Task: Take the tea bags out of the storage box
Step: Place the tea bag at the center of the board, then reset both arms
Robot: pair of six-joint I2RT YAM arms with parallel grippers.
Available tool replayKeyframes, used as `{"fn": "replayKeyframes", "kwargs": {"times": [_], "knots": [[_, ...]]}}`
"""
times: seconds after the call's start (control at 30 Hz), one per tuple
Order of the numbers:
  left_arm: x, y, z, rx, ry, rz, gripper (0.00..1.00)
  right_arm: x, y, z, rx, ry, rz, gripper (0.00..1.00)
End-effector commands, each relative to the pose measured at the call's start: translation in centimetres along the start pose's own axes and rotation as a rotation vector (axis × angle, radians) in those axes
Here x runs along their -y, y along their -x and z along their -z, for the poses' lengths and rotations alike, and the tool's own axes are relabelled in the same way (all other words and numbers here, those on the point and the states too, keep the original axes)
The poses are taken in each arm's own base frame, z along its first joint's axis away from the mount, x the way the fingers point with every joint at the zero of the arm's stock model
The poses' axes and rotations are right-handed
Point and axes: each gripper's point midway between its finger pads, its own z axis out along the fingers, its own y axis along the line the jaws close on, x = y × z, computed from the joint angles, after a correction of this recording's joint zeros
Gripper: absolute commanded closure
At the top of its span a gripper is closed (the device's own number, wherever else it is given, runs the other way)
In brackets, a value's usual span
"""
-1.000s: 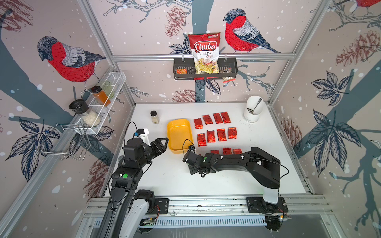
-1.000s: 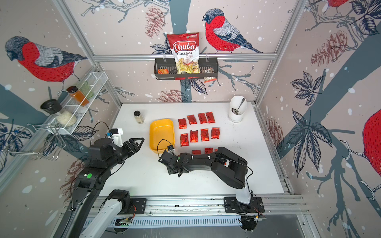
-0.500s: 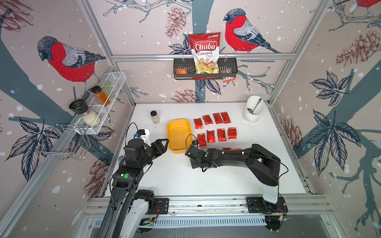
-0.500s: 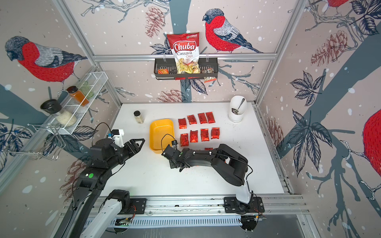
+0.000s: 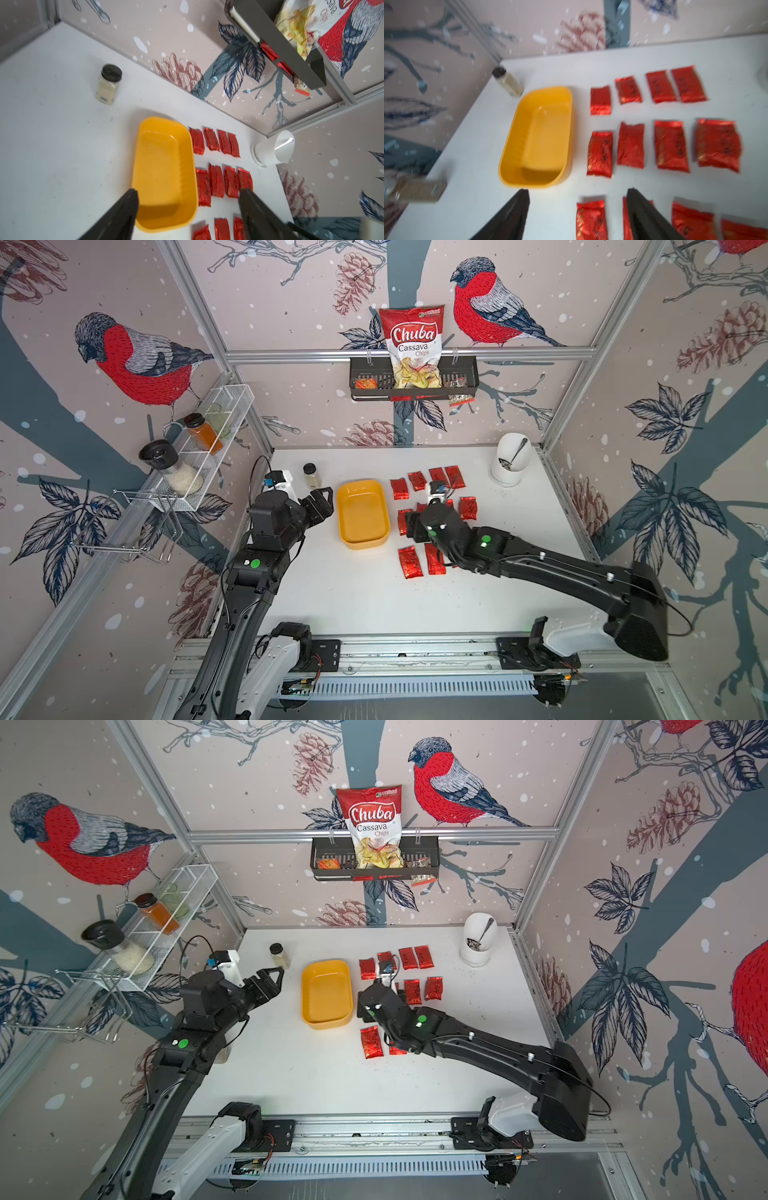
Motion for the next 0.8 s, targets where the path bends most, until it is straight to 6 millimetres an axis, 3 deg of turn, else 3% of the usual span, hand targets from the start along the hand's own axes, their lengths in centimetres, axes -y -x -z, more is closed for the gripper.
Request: {"fn": "replayKeyframes", "kwargs": {"times": [0.0, 0.1, 0.2, 0.27, 0.37, 0.57, 0.67, 0.77], "knots": [[0.6, 4.4, 0.5, 0.246, -0.008, -0.137, 0.02, 4.2, 6.6, 2.1, 0.249, -0.082, -0.012, 0.0], [-1.6, 6.0, 1.6, 0.394, 0.094, -0.11, 0.02, 7.5, 9.3, 4.4, 0.427, -0.13, -0.056, 0.0], [-4.3, 6.4, 2.6, 0.518, 0.197, -0.098, 0.03, 9.0, 10.3, 6.8, 0.569, -0.089, 0.064, 0.0], [-5.1, 5.1, 1.6, 0.52, 0.21, -0.206, 0.03, 12.0, 10.8, 7.7, 0.624, -0.134, 0.043, 0.0], [-8.8, 2.0, -0.6, 0.471, 0.321, -0.252, 0.04, 18.1, 10.4, 7.8, 0.63, -0.262, -0.005, 0.0], [-13.8, -3.5, -3.4, 0.373, 0.439, -0.404, 0.04, 31.3, 4.7, 8.7, 0.606, -0.59, -0.091, 0.0], [-15.5, -5.3, -4.6, 0.325, 0.481, -0.461, 0.04, 35.3, 0.5, 8.4, 0.562, -0.665, -0.138, 0.0], [-16.1, -6.8, -5.9, 0.296, 0.464, -0.508, 0.04, 36.5, -2.6, 8.4, 0.573, -0.701, -0.164, 0.0]]}}
